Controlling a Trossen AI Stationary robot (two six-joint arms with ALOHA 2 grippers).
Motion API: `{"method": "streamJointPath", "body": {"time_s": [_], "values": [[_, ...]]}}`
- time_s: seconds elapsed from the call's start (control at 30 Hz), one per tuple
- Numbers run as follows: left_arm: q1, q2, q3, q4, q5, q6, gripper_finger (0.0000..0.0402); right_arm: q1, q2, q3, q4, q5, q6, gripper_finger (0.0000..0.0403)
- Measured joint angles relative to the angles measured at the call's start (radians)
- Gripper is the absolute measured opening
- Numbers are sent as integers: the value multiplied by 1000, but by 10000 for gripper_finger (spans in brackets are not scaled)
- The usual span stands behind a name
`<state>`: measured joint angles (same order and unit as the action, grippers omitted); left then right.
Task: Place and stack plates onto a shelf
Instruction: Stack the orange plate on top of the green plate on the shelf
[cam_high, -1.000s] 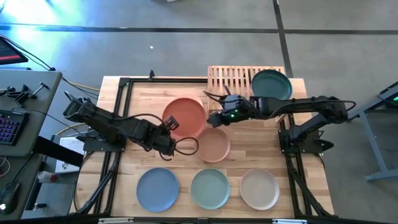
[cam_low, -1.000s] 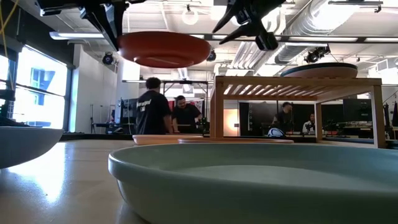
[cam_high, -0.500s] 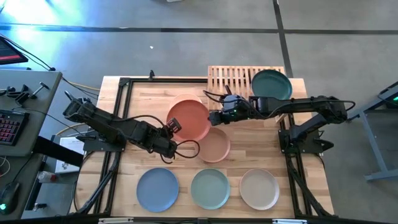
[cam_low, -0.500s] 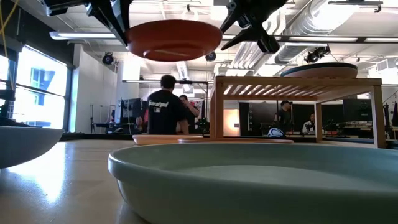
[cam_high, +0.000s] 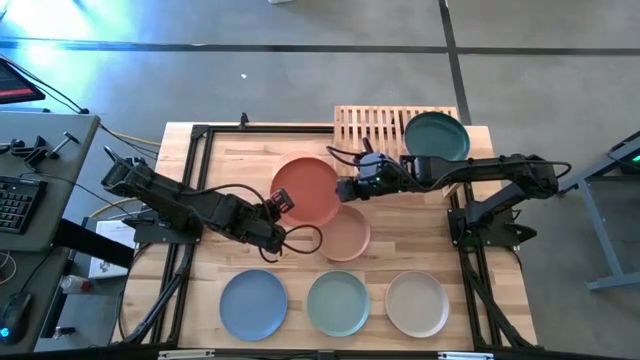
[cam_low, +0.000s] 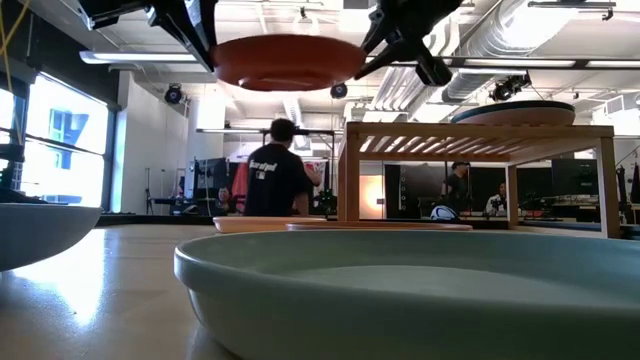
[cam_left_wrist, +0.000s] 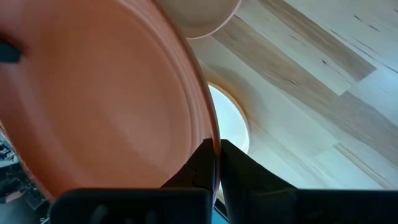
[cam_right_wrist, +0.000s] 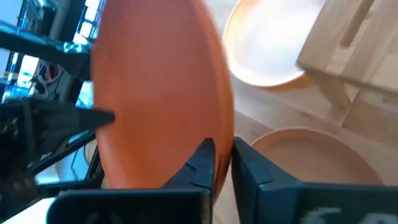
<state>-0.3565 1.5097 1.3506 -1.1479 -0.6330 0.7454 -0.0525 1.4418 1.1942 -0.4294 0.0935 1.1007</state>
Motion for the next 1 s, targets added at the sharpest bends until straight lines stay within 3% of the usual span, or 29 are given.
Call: {"method": "streamJointPath", "body": {"time_s": [0.43, 0.73, 1.0], "values": [[3, -1, 0, 55, 4, -19, 21, 0, 0, -1, -36, 14, 26, 1], [38, -1, 0, 58, 154, -164, 22, 0, 0, -1, -43, 6, 38, 1], [51, -1, 0, 78, 184, -281, 45, 0, 0, -1, -46, 11, 43, 0]]}}
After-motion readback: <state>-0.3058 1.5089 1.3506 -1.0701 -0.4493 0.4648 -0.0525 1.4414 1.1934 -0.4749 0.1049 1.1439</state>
